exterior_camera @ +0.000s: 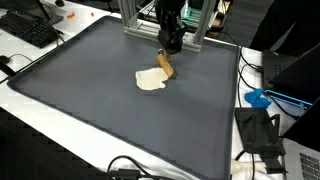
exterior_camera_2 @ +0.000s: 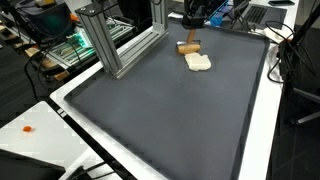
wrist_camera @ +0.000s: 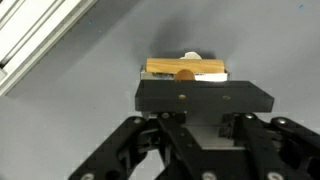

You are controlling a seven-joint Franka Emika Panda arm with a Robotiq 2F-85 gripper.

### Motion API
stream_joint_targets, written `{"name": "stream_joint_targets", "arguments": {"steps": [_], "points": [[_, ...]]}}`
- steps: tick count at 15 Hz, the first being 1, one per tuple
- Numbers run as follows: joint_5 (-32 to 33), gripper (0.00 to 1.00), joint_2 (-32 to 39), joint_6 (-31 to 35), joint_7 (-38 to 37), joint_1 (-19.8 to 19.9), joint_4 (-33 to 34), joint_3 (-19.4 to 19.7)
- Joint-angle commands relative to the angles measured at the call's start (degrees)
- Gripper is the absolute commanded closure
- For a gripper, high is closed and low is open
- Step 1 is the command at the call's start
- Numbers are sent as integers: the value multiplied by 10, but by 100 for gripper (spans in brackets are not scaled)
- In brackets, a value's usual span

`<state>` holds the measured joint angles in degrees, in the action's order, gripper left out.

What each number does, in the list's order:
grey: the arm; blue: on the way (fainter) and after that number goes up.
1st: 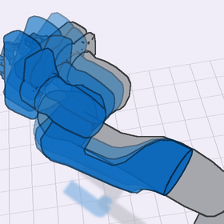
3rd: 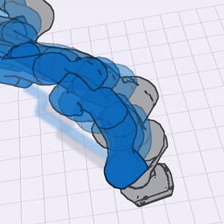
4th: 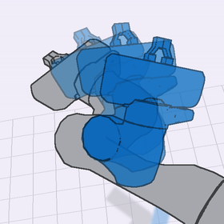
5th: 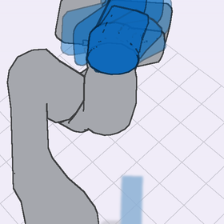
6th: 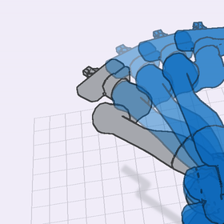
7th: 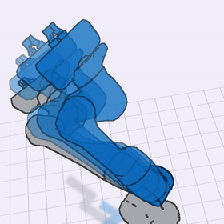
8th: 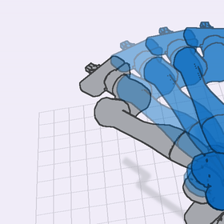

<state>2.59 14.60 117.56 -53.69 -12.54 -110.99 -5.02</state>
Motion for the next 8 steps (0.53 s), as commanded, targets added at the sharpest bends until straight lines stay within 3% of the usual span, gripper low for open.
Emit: {"name": "stream_joint_targets", "arguments": {"steps": [1,8], "points": [[-10,78,-11,-49,38,7,-15,-3],[-11,78,-37,-50,90,9,-34,-3]]}}
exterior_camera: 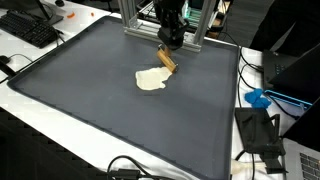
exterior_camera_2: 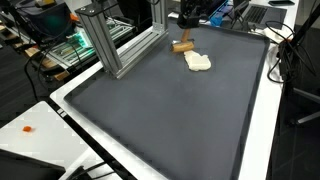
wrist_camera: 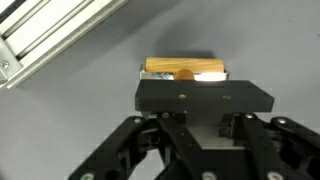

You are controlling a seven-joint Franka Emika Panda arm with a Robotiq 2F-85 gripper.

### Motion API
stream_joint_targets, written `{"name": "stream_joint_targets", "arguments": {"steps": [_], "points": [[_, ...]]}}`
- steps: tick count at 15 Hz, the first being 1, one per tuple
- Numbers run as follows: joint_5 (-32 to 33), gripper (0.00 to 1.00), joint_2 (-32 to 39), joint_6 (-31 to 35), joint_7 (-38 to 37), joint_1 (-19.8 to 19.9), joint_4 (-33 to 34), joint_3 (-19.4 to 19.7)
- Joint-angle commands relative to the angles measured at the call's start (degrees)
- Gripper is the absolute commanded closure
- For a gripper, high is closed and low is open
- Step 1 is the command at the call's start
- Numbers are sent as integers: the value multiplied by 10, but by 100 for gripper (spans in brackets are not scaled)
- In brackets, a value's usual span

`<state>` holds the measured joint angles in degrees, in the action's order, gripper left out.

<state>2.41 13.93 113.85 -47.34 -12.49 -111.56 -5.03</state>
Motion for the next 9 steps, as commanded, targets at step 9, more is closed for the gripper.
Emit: {"name": "stream_joint_targets", "arguments": {"steps": [9], "points": [[-19,78,-98,0,88,18,-67,-6]]}}
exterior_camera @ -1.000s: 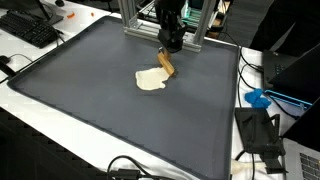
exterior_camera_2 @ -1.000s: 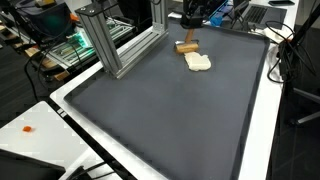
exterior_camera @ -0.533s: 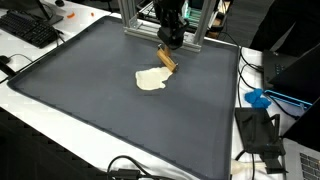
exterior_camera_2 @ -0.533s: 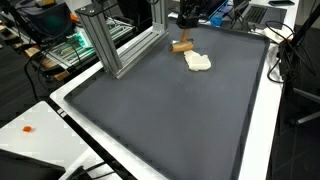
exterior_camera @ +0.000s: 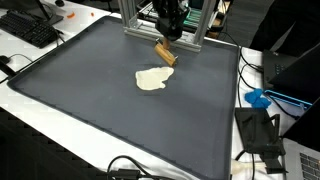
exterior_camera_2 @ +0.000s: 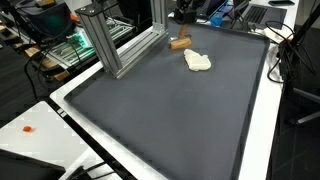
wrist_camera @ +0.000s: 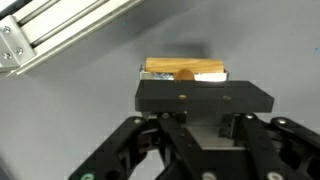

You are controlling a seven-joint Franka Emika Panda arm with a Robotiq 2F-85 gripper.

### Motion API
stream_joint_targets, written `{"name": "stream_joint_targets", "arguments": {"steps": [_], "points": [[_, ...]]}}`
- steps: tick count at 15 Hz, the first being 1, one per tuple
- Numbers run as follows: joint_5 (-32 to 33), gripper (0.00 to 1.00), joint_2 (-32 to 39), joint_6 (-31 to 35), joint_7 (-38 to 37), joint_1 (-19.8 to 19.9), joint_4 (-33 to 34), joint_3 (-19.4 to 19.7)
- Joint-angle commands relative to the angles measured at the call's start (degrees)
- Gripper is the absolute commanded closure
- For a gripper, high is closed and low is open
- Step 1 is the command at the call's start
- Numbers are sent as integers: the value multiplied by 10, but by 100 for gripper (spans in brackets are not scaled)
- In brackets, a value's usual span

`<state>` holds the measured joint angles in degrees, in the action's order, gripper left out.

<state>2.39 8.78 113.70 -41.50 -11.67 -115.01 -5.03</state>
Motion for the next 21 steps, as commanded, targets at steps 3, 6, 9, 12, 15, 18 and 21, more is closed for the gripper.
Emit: {"name": "stream_joint_targets", "arguments": {"steps": [3,6,9,12,15,18,21], "points": [[-28,78,-78,-4,55,12,-46,-9],[-50,78,-114,-9,90,13,-65,-13],[-60,78,-154,-12,119,13,-88,-19],[-58,78,-198,-23,141,12,-113,-28],[-63,78,-239,-39,165,12,-135,-36],[-69,78,-275,-52,190,12,-157,-41],[-79,78,-311,-60,223,9,-179,-43]]}}
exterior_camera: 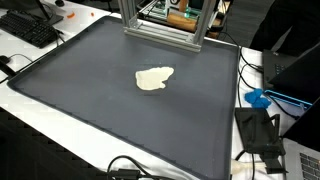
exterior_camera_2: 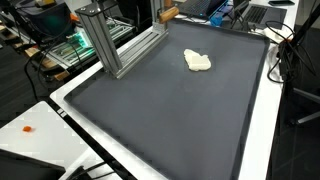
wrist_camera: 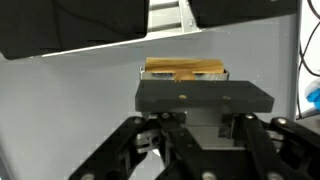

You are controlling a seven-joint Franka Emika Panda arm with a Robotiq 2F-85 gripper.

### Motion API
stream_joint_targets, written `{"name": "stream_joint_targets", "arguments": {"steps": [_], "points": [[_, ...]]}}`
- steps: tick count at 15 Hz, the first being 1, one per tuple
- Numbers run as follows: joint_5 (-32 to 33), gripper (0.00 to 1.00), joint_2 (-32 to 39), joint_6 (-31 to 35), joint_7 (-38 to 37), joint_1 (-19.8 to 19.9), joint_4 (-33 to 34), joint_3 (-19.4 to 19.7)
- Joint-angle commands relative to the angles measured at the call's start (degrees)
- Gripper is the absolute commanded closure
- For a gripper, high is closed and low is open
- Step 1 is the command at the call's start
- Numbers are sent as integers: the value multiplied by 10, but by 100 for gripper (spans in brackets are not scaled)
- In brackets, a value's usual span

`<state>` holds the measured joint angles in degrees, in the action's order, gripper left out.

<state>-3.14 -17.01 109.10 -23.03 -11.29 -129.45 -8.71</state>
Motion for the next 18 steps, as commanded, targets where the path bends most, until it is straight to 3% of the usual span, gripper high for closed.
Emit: {"name": "stream_joint_targets", "arguments": {"steps": [1,8,18], "points": [[-27,78,-63,-20,47,5,-41,-6],[-30,78,-123,-44,95,3,-83,-9],[-36,78,-178,-44,92,2,-139,-17]]}}
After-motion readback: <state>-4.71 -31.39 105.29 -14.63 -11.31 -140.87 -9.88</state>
